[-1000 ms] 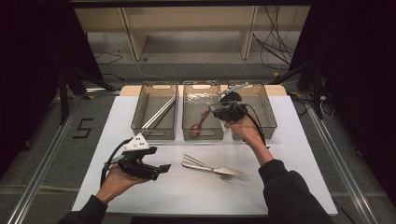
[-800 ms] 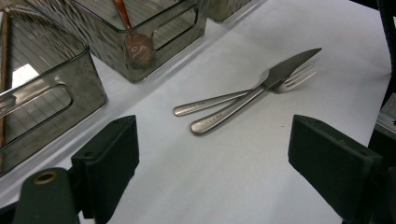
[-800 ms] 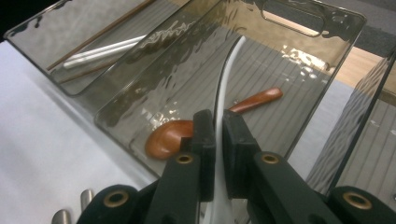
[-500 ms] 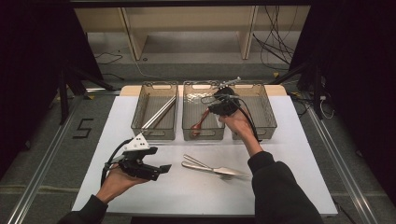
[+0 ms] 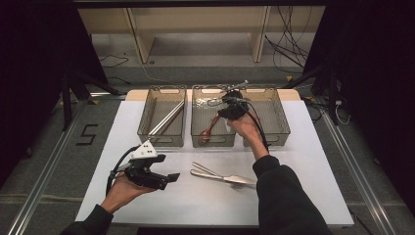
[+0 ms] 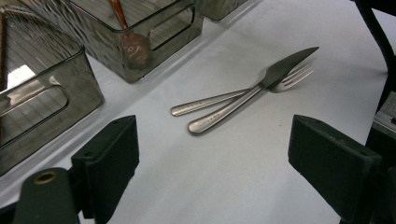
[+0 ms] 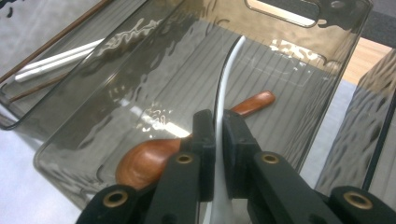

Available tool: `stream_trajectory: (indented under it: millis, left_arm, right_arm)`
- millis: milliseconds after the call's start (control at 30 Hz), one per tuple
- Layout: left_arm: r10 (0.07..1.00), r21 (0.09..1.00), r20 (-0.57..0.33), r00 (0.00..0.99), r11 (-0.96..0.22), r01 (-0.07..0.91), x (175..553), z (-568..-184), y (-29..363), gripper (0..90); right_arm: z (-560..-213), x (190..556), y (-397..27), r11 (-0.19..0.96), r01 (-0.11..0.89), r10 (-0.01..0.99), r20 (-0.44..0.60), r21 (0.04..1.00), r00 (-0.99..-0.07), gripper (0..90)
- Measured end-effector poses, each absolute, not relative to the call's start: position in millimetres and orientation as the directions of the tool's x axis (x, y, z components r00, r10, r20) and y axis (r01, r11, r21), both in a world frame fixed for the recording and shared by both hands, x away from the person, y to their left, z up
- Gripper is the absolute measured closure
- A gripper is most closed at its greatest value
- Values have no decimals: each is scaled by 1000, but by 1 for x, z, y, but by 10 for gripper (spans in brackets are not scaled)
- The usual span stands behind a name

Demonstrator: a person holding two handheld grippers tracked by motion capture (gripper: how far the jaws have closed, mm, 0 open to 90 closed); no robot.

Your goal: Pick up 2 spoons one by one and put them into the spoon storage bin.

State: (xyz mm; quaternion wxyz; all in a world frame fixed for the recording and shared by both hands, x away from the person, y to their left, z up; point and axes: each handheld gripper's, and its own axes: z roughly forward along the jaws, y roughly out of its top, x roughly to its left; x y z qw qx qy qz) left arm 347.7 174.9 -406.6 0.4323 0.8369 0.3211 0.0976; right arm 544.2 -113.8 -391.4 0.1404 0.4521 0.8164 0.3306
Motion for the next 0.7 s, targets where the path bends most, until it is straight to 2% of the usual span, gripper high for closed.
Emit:
stream_trajectory:
  millis: [367, 433, 533, 600, 700]
  left_arm:
    - [621, 786, -114, 775, -421, 453, 348, -407, 175, 159]
    - [621, 785, -115, 775, -421, 454, 348, -406, 175, 159]
    - [621, 785, -113, 776, -423, 453, 348, -407, 175, 159]
    - [622, 786, -116, 774, -420, 455, 348, -407, 175, 159]
    - [622, 785, -115, 774, -420, 455, 348, -407, 175, 159]
  right_arm:
    - [-401, 547, -111, 376, 661, 837, 69, 649, -543, 844]
    - [-402, 547, -112, 367, 667, 838, 80, 649, -540, 741]
    - [-400, 546, -113, 369, 669, 832, 92, 645, -547, 732]
    - [-397, 544, -114, 369, 662, 825, 97, 653, -556, 659]
    - [-392, 539, -117, 375, 644, 806, 108, 666, -582, 605]
